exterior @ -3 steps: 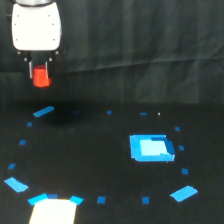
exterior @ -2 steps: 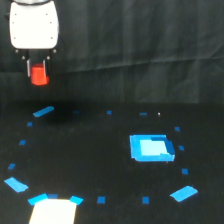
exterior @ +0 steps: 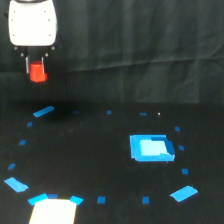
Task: Pick up the red object from the table
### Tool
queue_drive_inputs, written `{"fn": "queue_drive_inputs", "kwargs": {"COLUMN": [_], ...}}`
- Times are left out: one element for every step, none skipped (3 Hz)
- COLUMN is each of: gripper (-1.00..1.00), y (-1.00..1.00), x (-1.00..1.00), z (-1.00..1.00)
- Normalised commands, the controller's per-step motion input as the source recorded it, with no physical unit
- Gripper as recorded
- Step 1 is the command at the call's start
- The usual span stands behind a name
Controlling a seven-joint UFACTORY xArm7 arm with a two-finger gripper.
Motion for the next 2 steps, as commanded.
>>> {"fn": "queue_drive_inputs", "kwargs": {"gripper": [-1.00,-0.97], "y": [0.23,0.11], "x": [-0.08,-0.09], "z": [-0.01,0.00]}}
